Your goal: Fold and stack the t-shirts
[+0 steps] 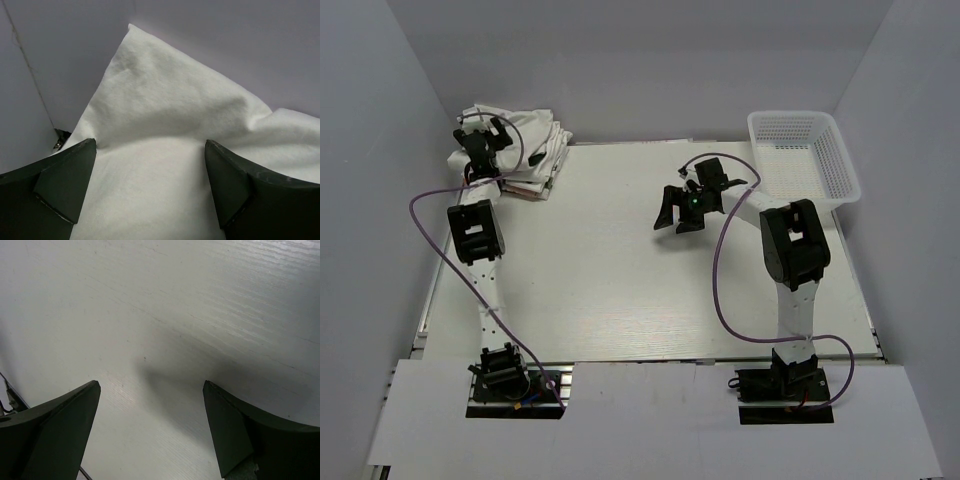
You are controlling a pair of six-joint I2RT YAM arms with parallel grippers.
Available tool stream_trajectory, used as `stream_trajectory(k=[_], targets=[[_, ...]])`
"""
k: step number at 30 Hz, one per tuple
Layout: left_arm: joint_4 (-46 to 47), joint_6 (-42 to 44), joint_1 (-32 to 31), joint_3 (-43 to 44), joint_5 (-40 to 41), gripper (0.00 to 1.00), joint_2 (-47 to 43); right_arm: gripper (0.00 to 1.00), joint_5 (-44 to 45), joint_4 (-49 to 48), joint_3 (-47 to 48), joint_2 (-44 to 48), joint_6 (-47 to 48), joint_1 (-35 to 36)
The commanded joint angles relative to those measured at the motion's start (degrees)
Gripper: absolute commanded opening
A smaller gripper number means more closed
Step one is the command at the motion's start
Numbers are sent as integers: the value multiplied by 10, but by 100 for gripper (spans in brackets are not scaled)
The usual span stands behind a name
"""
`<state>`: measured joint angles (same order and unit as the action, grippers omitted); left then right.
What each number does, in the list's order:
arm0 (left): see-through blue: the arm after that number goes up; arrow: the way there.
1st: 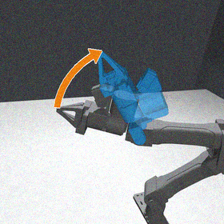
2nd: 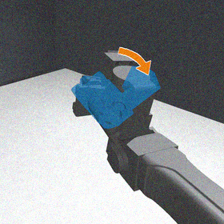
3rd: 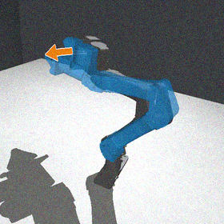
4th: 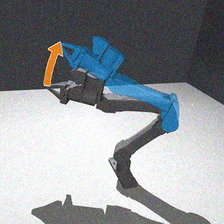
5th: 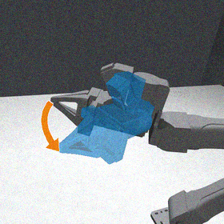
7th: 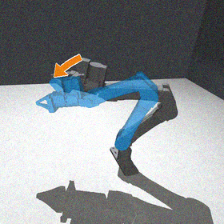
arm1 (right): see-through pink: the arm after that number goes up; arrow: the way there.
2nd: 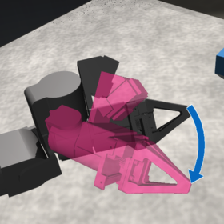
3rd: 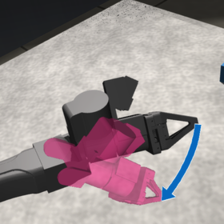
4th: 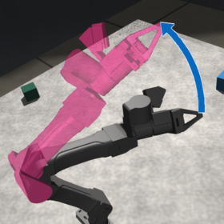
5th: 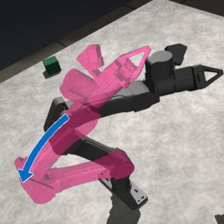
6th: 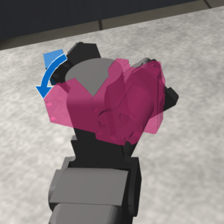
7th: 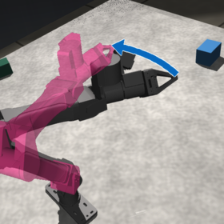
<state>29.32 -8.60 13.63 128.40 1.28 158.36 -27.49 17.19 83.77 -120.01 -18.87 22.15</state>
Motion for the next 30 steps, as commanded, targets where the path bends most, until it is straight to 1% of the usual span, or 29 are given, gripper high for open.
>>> stream_trajectory(k=[1,5,8,9,10,11,12,13,14,15,16,17,18,20,23,25,26,28,29,30], targets=[[-66,-20,21,-40,-20,99,13,90,16,38,8,-23,2,3],[-117,-42,26,-19,-20,99,8,90,18,36,2,-8,2,8],[-147,-72,32,-32,-15,99,-36,90,22,28,-15,16,9,11],[-147,-83,32,-61,-15,99,-53,90,23,27,-20,28,10,11],[-153,-105,32,-86,-2,99,-103,90,30,24,-23,35,12,11],[-127,-117,32,-117,11,99,-134,90,48,25,-30,43,13,16],[-104,-128,32,-195,43,99,-168,90,69,13,-37,72,10,18],[-76,-149,32,-236,58,99,-202,90,77,8,-62,83,8,19],[-33,-158,32,-269,71,99,-263,90,80,-4,-69,106,6,23],[-17,-158,32,-318,76,99,-288,90,72,-21,-78,127,3,26],[-12,-158,32,-334,82,99,-310,90,68,-29,-104,135,3,27],[-21,-158,32,-347,87,99,-327,90,66,-36,-110,155,2,29],[-32,-158,32,-347,100,99,-355,90,65,-43,-117,171,2,33],[-51,-158,32,-354,101,99,-376,90,71,-51,-142,194,1,36],[-79,-158,32,-373,87,99,-415,90,72,-64,-179,225,-1,43],[-98,-153,25,-384,64,99,-439,90,74,-71,-190,251,-2,45],[-103,-142,17,-397,58,99,-451,90,76,-76,-210,258,-4,47],[-117,-142,11,-416,10,99,-498,90,82,-95,-225,286,-12,47],[-117,-164,11,-440,-38,99,-515,90,87,-97,-244,303,-14,47],[-124,-164,6,-451,-57,99,-532,90,90,-102,-250,308,-21,47]])
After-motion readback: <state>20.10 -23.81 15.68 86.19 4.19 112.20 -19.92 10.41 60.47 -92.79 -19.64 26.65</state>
